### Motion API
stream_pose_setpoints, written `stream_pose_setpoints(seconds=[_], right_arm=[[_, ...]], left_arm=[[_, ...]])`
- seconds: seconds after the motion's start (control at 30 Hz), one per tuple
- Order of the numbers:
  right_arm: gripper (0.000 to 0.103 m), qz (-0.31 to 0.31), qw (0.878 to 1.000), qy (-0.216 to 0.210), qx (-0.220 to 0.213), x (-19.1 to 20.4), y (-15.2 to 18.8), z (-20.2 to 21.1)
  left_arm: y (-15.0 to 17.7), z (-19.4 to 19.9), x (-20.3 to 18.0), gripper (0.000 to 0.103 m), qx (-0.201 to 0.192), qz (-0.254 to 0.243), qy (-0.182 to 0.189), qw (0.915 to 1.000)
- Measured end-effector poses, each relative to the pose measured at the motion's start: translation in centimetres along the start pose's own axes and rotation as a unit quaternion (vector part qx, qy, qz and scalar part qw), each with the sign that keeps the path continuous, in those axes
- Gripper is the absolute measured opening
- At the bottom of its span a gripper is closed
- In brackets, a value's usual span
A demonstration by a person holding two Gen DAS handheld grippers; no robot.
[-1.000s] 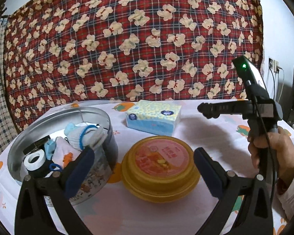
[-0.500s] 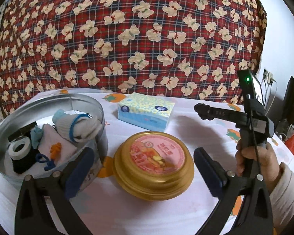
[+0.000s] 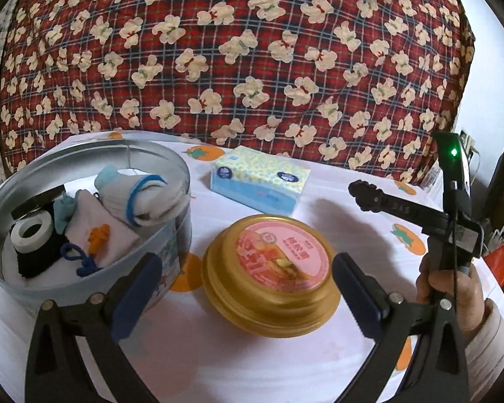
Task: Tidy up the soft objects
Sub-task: 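Lift the scrunchie with the right gripper while the left gripper approaches it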
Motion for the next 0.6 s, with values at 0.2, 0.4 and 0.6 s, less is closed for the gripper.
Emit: stream_pose_setpoints(seconds=[0.2, 0.4, 0.6], right_arm=[[0.04, -0.008, 1.0, 0.007, -0.018, -1.1, 0.4, 1.7], [0.04, -0.036, 0.999, 0.013, -0.027, -3.9, 1.2, 3.8], [0.04, -0.079, 0.995, 0.028, -0.052, -7.6, 2.4, 7.6]], left_arm=[[0.1, 0.2, -0.5, 0.102, 0.001, -0.015, 0.004, 0.9999], [0.2, -0.3, -0.7, 0.102, 0.015, -0.019, 0.007, 0.9997], [0.4, -0.3, -2.0, 0.102, 0.011, -0.036, 0.029, 0.9989]])
Point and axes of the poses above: each gripper's, at about its wrist camera, not at the fingertips, and z roughly against the way its jaws point, x to its left, y to its underside, the point moved 1 cm from there along -z, roughly the way its jaws point, and after that the axes turned 5 degrees about y, right-handed, at the moved point
